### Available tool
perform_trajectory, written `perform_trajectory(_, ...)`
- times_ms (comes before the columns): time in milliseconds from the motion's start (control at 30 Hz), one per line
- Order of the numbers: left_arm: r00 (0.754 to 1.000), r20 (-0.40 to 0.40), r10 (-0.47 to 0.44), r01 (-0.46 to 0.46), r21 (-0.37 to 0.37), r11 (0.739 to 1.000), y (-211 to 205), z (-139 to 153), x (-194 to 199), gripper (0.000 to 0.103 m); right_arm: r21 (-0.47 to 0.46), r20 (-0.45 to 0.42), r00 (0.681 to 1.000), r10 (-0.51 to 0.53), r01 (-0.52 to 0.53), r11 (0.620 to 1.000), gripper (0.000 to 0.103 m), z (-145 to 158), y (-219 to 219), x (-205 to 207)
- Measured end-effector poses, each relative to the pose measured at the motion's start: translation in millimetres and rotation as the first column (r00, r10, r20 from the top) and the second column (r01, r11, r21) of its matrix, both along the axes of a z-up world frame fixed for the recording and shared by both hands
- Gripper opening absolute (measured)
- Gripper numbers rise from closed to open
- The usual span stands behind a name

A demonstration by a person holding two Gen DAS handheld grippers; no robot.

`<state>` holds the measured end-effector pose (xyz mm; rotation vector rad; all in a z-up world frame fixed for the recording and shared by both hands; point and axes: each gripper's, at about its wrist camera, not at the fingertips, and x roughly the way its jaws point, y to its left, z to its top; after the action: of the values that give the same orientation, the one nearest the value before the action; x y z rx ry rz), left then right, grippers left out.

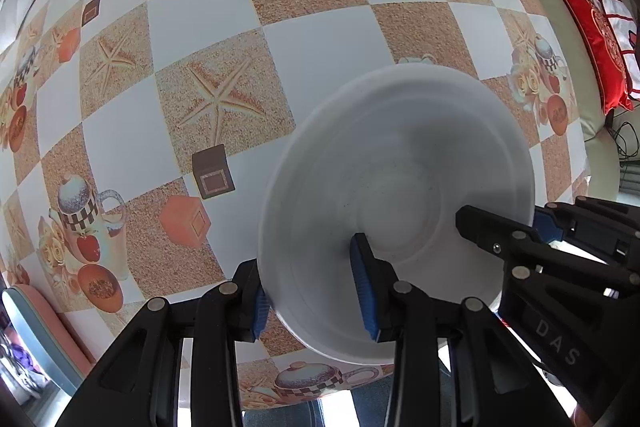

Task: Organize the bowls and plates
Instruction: 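Lift the white plates with both grippers and carry them toward the light blue bowl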

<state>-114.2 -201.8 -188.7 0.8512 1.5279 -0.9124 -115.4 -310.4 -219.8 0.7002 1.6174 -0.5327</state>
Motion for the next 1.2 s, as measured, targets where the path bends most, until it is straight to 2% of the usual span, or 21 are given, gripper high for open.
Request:
perform_trajectory(300, 1.000, 0.001, 0.002, -0.002, -0.002, 1.000, 1, 4, 1, 0.040, -0.007, -0.003, 1.000, 0.015, -0.015, 1.000, 0.019, 0, 0, 3)
perform_trajectory(367, 1.000, 0.000, 0.007, -0.007, -0.004, 1.000, -4, 18, 3, 0.040, -0.008, -0.003, 1.000, 0.017, -0.017, 1.000, 0.019, 0, 0, 3)
perform_trajectory(833, 1.000, 0.007, -0.013, 0.013, -0.013, 1.000, -3, 19, 2, 0.040, -0.007, -0.016, 1.000, 0.008, -0.008, 1.000, 0.019, -1, 0, 4)
perform_trajectory(1200, 1.000, 0.019, 0.016, -0.016, -0.024, 1.000, 36, 23, 23, 0.042, -0.002, -0.047, 0.996, 0.079, -0.079, 0.997, 0.022, -7, 29, 29)
